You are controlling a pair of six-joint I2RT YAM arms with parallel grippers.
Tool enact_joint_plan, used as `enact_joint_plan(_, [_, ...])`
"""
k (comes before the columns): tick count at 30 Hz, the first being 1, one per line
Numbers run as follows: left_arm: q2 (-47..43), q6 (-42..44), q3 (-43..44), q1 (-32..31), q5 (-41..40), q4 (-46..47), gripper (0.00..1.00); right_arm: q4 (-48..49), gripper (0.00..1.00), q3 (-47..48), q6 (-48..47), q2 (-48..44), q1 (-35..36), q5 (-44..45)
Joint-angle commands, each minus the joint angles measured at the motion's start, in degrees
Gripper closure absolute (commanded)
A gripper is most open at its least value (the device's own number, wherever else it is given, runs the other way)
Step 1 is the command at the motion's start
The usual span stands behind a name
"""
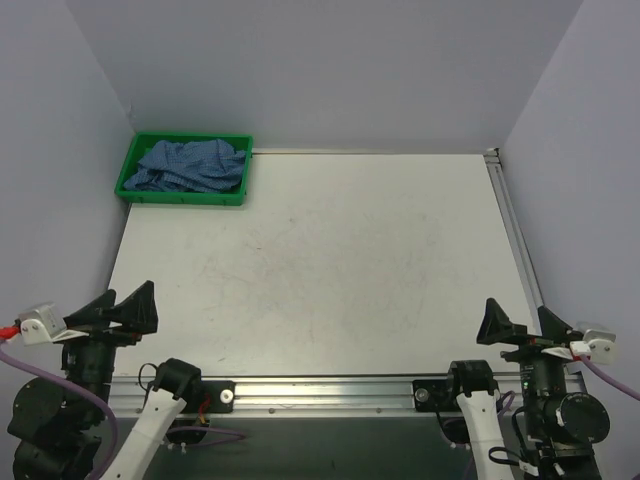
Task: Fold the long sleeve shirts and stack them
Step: Grab the shirt from the pile
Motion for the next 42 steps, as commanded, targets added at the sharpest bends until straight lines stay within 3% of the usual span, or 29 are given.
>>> enact_joint_plan(1, [2.45,-1.50,-0.59,-0.35,-0.36,0.03,0.03,1.81,0.00,-1.12,-1.66,-4.91,0.00,0.12])
enact_joint_plan(7, [5.79,-3.08,-3.32,-0.35,0.17,1.78,0.03,1.90,0.00,-2.52,-0.09,-4.21,-0.08,2.40])
enact_joint_plan(13, [15.62,-6.51,-5.52,-0.35,1.49,10.03,0.03,1.81,0.00,-3.58,2.55,0.01,0.18,2.41])
enact_joint_plan(23, [55.77,-10.38,7.65,1.40,1.05,16.63,0.03,-0.48,0.00,-4.37,4.49,18.45,1.23,-6.29])
enact_joint_plan(29, [75.73,-16.43,15.90,14.14,8.43,25.51,0.03,-0.83,0.00,-3.41,4.75,26.37,1.24,-12.96])
enact_joint_plan(34, [92.32,-18.38,23.03,18.28,8.43,34.72,0.02,-0.56,0.00,-4.37,5.19,29.19,1.32,-18.42])
enact_joint_plan(42, [115.11,-20.65,40.18,21.27,6.41,37.11,0.03,1.37,0.00,-7.36,2.56,29.28,1.68,-25.36])
